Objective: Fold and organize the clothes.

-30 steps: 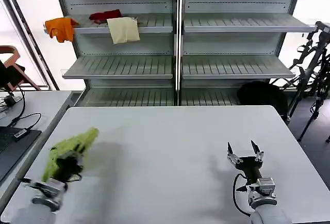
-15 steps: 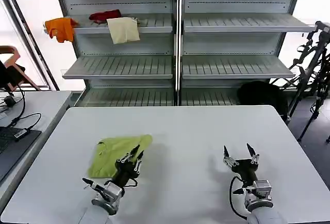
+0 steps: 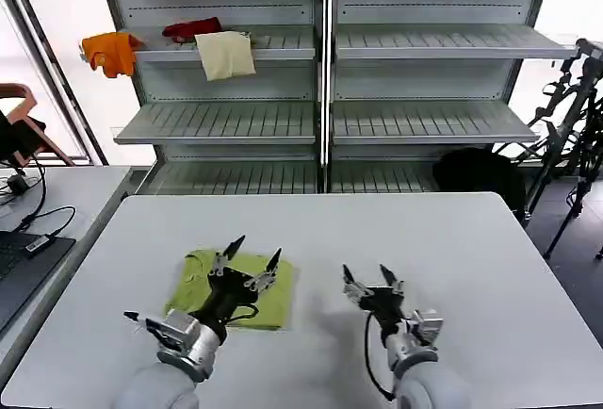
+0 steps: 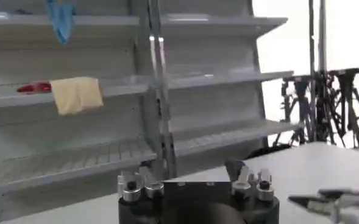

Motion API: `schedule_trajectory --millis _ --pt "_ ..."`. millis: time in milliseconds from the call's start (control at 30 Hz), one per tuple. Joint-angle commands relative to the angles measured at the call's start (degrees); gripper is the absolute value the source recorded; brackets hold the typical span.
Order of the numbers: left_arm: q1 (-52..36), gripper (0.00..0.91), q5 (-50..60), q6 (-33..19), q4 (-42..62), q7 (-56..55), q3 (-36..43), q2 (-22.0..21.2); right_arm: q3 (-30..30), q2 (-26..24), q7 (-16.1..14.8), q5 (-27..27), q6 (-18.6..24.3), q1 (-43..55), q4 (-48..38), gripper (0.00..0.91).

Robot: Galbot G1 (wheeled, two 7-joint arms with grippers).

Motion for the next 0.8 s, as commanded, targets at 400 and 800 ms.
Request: schedule_trajectory --millis 400,800 --pt "2.9 0.907 -6.8 1.2 -2.5 -2.6 -9.2 -1.7 -16.6 4.9 17.7 25.1 -6.8 5.9 -0.9 0.806" --pt "3.7 0.907 -6.4 0.5 -1.9 -2.6 -9.2 -2.8 -15.7 5.0 21.7 24.5 -6.7 5.9 -2.1 0.222"
